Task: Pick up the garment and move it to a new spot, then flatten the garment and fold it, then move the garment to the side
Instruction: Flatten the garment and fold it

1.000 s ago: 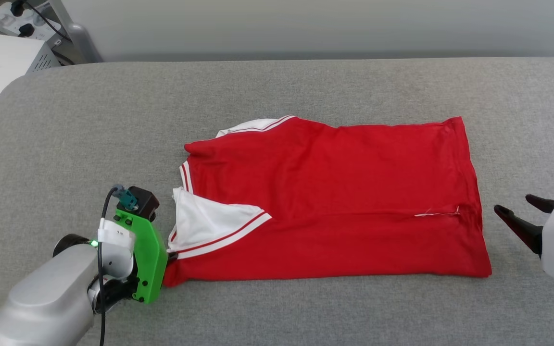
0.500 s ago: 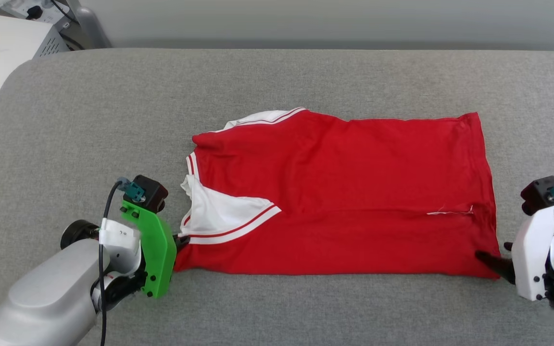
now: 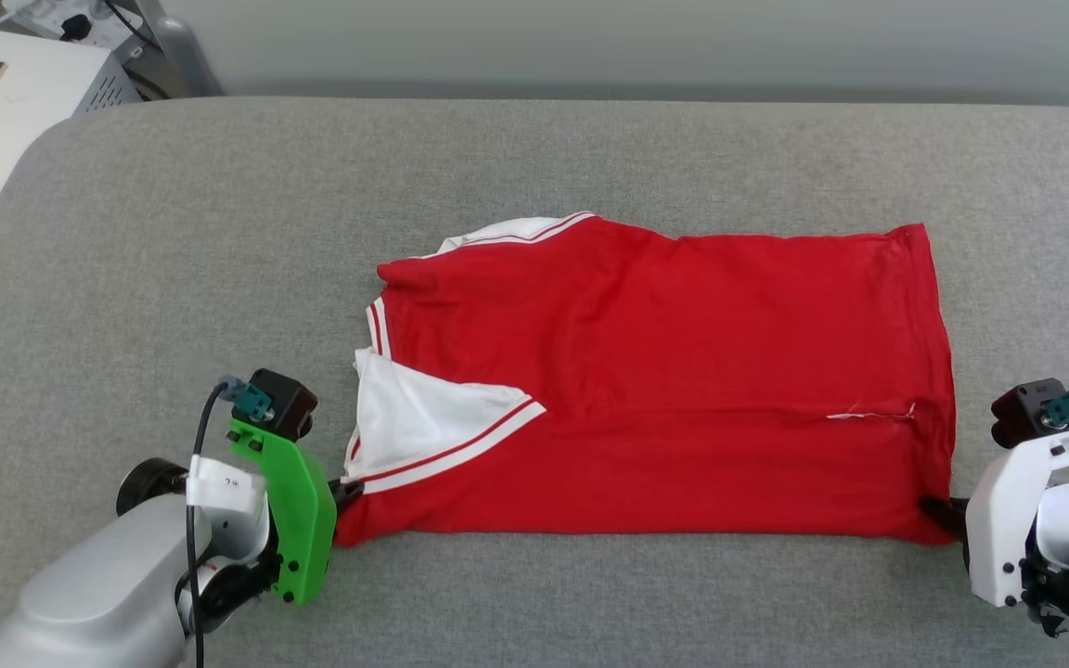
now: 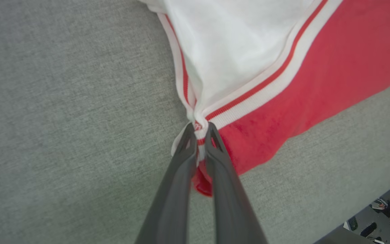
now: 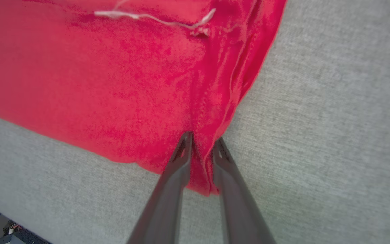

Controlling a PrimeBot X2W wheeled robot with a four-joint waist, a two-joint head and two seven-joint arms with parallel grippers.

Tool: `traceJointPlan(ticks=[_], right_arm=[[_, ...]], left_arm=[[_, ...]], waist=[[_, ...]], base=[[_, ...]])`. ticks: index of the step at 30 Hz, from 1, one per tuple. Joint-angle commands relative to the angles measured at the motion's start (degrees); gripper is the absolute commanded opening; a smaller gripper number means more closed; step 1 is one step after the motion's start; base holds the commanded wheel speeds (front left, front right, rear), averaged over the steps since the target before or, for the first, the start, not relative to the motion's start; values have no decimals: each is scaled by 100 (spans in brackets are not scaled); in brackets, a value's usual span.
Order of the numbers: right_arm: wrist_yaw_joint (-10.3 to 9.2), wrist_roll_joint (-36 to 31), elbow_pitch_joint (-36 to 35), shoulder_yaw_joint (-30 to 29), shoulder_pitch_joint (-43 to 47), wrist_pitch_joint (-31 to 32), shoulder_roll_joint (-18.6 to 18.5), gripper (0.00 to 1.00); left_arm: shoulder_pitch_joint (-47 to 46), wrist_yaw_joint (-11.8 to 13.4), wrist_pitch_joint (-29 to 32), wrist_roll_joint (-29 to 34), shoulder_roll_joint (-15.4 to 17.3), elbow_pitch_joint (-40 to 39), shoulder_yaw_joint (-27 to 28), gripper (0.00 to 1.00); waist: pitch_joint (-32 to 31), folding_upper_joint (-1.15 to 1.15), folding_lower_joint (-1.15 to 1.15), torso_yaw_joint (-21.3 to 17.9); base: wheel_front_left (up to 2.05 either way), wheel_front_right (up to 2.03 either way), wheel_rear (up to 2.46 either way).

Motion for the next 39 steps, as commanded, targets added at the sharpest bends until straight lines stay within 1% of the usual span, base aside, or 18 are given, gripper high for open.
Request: traceJointPlan(ticks=[1,4,8,11,15,19,21,24,28,29,30,31,32,36,37,39], right_arm=[[1,67,17,121,76,-88,37,0],[1,128,-229,68,140,-326,-139,0],[1,210,-702,-107,456,-492,-421,0],[1,250,-1097,-326,858,-527,-594,0],[1,272,-1545,-732,1479,-491,-649,0],[1,224,-1768,-1105,2025,-330,-518,0],[1,181,-1792,-1252,2211,-240,-417,0],[1,123,-1678,-1400,2394,-101,-226,0],[1,34,-1437,-1457,2449,-33,9,0],[1,17,-1396,-1455,2440,-42,55,7],[1,10,-1354,-1474,2423,-81,119,34],[1,-4,-1334,-1483,2409,-117,156,70],[1,-28,-1330,-1489,2389,-161,182,100],[1,-190,-1476,-1582,2318,-481,212,100],[1,-315,-1707,-1744,2266,-779,225,100],[1,-433,-1885,-1907,2208,-1012,265,100]], left_arm=[[122,45,-57,-27,42,-8,12,0],[204,67,-147,-45,154,-114,48,0],[376,168,-222,-79,410,-453,92,0],[575,311,-223,-113,638,-835,91,0],[880,545,-229,-167,863,-1328,58,0],[1184,745,-221,-255,955,-1571,-9,0],[1318,813,-230,-309,944,-1590,-41,0],[1468,872,-237,-364,880,-1483,-99,0],[1573,849,-276,-445,742,-1190,-132,0],[1569,844,-299,-426,720,-1128,-137,0],[1568,839,-355,-427,687,-1065,-119,15],[1561,835,-402,-429,664,-1026,-98,82],[1545,840,-457,-420,653,-998,-71,100],[1414,853,-672,-364,759,-1078,92,100],[1245,900,-837,-333,937,-1301,298,100],[1052,964,-971,-236,1068,-1449,458,100]], waist=[[-169,0,0,-32],[-335,0,0,-48],[-522,0,0,-54],[-610,0,0,-50],[-657,0,0,-54],[-635,0,0,-95],[-591,0,0,-118],[-519,0,0,-136],[-463,0,0,-138],[-458,0,0,-137],[-459,0,0,-132],[-465,0,0,-127],[-476,0,0,-123],[-577,0,0,-109],[-635,0,0,-119],[-645,0,0,-137]], base=[[0,0,0],[0,0,0],[0,0,0],[0,0,0],[0,0,0],[0,0,0],[0,0,0],[0,0,0],[0,0,0],[0,0,0],[0,0,0],[0,0,0],[0,0,0],[0,0,0],[0,0,0],[0,0,0]])
